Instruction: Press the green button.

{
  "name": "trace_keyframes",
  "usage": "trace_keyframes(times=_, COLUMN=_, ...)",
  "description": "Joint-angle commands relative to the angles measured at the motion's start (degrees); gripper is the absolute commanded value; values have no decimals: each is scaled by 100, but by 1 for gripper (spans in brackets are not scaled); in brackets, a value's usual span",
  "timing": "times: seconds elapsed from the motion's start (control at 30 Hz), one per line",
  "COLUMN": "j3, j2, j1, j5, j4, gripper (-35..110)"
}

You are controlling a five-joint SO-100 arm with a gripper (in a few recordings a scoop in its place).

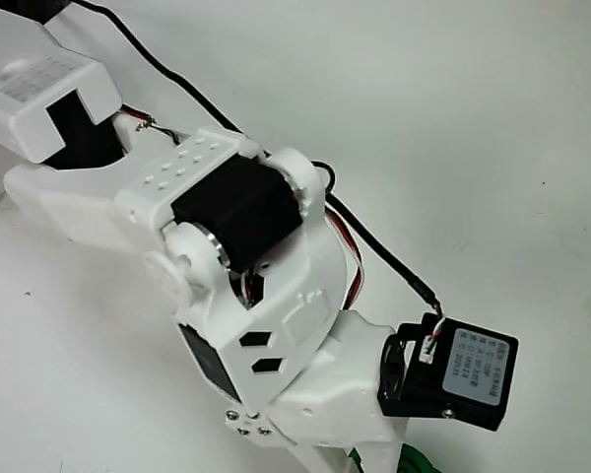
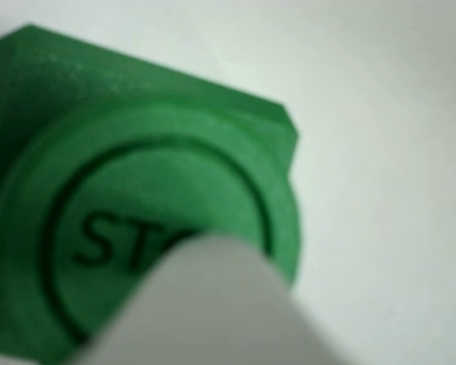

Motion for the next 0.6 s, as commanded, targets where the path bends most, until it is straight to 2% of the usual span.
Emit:
trace_keyframes(times=0.0, j3=-53, j2=35, j1=-62, j5=-44, j4=343, gripper=0)
trace_keyframes(times=0.3, j3=-70, j2=9, j1=-114, j5=-26, j4=404, gripper=0)
trace_keyframes(times=0.57, j3=-44, j2=844, j1=-79, j5=-26, j4=422, gripper=0)
